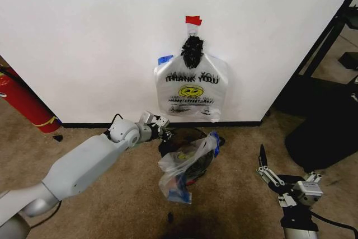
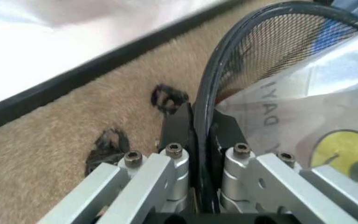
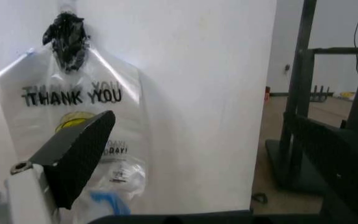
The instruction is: Pick up the garbage bag from the wall and place it over the trash bin.
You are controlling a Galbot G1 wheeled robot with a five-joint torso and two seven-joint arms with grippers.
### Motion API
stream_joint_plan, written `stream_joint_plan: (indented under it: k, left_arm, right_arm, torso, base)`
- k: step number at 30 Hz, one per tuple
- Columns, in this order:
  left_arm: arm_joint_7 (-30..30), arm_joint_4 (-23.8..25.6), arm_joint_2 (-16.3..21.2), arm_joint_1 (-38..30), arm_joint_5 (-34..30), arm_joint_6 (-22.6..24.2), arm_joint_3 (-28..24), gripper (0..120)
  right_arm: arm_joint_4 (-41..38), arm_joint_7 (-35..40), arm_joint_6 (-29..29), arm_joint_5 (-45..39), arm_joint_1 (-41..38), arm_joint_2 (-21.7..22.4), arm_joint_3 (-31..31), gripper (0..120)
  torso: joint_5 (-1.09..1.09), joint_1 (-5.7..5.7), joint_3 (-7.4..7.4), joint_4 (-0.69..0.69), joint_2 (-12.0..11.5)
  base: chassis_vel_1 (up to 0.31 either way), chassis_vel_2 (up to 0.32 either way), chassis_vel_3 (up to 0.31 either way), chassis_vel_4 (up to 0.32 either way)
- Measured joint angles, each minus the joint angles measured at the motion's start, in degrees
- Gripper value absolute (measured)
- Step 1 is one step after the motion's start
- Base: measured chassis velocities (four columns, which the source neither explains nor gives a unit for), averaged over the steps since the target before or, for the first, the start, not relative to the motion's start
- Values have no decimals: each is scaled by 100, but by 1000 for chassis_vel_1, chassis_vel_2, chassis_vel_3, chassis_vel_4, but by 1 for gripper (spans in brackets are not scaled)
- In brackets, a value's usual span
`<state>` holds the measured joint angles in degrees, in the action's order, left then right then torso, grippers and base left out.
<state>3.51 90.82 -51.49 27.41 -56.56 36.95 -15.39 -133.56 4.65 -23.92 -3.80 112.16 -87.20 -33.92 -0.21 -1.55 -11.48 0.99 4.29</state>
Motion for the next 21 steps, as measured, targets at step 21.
stream_joint_plan:
  k: [21]
  left_arm:
    - [-3088, 2354, 94, 3168, -1615, -1504, 1982, 3]
  right_arm:
    - [286, 35, 4, 33, -101, 116, 113, 100]
  torso:
    - [0, 0, 0, -1, 0]
  base:
    - [0, 0, 0, 0]
